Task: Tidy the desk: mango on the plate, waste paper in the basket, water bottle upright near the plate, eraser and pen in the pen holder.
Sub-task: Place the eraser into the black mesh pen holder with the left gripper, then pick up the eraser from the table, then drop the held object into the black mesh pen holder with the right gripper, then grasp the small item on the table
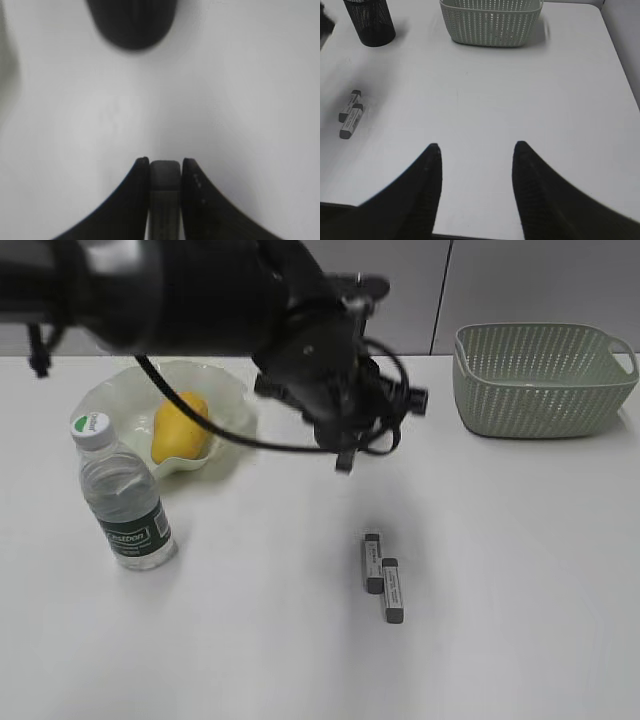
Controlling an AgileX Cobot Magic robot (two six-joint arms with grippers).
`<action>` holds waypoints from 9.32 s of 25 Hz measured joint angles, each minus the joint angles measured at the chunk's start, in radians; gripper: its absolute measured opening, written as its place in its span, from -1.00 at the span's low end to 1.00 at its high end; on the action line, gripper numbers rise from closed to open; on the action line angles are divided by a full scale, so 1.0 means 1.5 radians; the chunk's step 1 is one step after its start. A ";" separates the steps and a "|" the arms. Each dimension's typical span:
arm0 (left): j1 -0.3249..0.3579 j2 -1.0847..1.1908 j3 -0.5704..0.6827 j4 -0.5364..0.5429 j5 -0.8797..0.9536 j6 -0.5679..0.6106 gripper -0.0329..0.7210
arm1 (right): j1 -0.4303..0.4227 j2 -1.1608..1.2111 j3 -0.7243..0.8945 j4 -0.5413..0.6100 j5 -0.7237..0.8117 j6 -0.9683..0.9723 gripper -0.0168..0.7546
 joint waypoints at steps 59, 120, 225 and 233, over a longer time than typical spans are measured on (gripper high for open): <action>0.140 -0.677 0.438 -0.273 0.117 0.489 -0.38 | 0.000 0.000 0.000 0.000 0.000 -0.001 0.01; 0.396 -1.362 0.676 -0.201 0.270 0.494 -0.34 | 0.251 1.342 -0.413 0.183 -0.234 0.105 0.15; 0.396 -1.357 0.676 -0.203 0.269 0.494 -0.34 | 0.113 0.089 -0.002 0.009 0.000 -0.016 0.18; 0.396 -1.229 0.676 -0.204 0.268 0.495 -0.34 | -0.010 0.043 0.000 0.011 0.000 -0.017 0.18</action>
